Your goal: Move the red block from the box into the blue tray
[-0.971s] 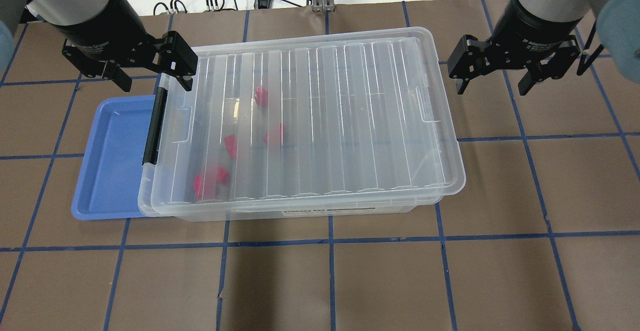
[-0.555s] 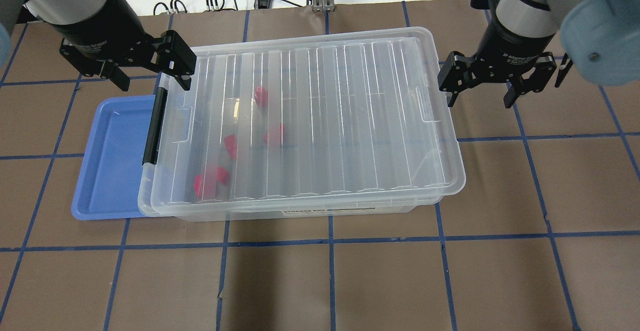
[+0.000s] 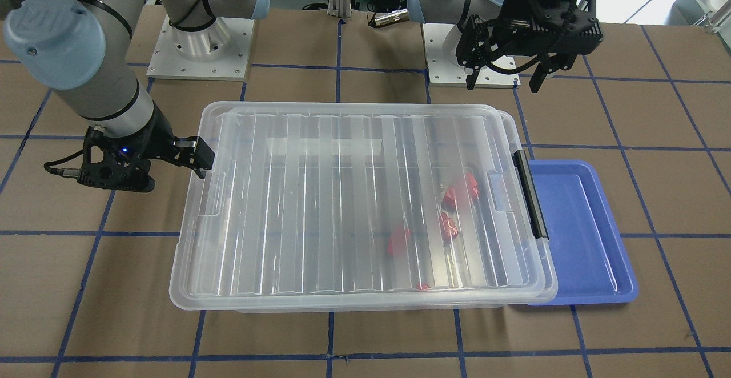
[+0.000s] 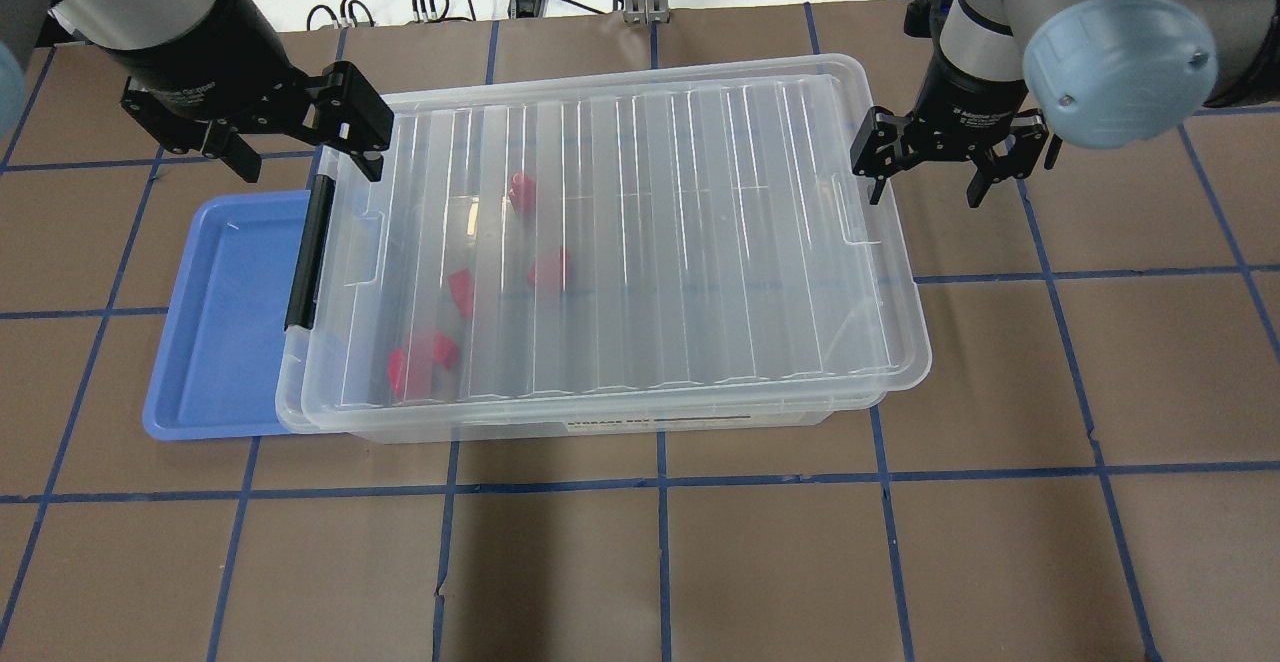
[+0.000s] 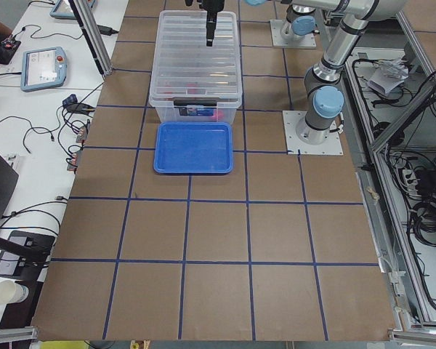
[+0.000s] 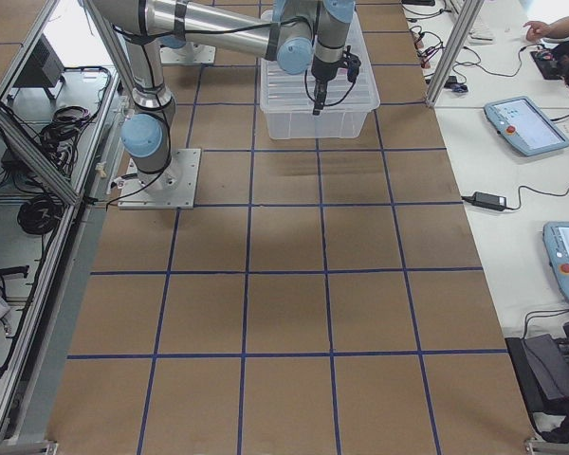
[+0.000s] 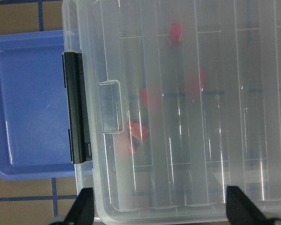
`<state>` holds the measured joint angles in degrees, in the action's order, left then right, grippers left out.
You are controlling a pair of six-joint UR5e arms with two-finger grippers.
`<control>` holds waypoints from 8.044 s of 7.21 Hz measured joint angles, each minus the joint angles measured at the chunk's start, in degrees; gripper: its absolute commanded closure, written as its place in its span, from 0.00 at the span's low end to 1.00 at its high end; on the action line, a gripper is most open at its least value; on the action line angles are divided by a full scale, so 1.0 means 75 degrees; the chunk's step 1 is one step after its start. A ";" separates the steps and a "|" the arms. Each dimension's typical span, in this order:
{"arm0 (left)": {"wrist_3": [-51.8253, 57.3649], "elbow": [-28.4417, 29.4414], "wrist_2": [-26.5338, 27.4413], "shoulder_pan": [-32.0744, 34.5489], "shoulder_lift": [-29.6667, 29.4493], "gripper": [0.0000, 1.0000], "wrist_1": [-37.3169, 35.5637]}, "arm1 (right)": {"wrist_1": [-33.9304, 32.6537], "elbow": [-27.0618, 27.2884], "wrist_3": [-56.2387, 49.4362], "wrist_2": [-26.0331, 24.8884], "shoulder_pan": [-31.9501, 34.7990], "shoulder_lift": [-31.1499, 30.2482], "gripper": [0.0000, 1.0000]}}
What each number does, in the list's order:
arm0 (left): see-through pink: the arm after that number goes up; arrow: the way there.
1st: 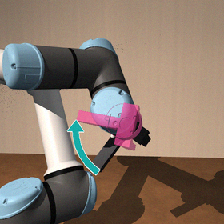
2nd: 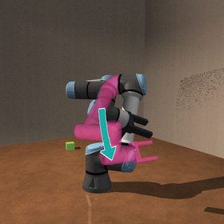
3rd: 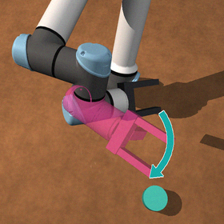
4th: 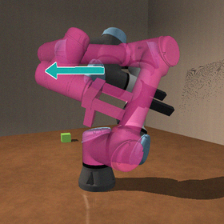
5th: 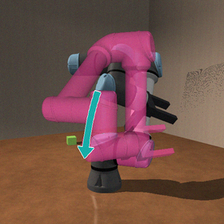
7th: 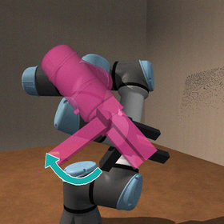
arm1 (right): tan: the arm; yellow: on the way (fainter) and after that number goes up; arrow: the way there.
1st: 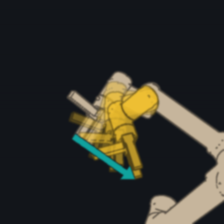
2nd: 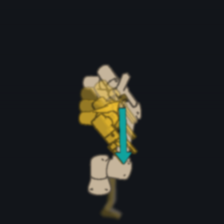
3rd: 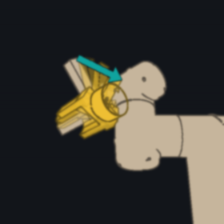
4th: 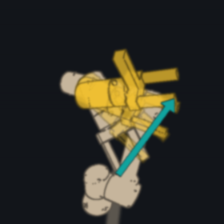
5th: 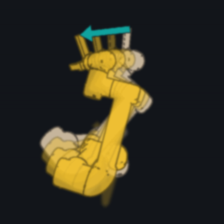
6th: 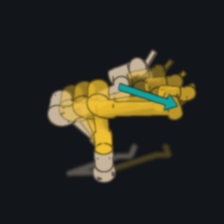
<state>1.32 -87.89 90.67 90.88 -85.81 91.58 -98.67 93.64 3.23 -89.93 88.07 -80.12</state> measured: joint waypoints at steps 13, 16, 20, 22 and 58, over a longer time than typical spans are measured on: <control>-0.0305 -0.0242 -0.0049 0.0097 -0.0145 0.00 -0.0048 | -0.0005 0.0062 -0.0694 -0.0881 -0.0406 0.0490 0.00; -0.0291 -0.0331 -0.0034 0.0139 -0.0158 0.00 -0.0048 | 0.0008 0.0012 -0.1598 -0.1333 -0.1039 0.0479 0.00; -0.1165 -0.0729 -0.0209 0.0179 -0.0940 0.00 -0.1044 | -0.0077 -0.0049 -0.2858 -0.1670 -0.1684 0.0468 0.00; -0.1224 -0.1063 -0.0154 0.0216 -0.1419 0.00 -0.2000 | -0.0113 -0.0097 -0.3366 -0.1818 -0.1936 0.0483 0.00; 0.0178 -0.0931 0.0489 -0.0645 -0.1031 1.00 -0.1423 | 0.1343 -0.1249 -0.2767 -0.1207 -0.2135 -0.0316 0.00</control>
<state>2.66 -94.88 94.33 86.04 -93.54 80.91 -88.60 84.28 -17.52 -98.98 72.06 -82.49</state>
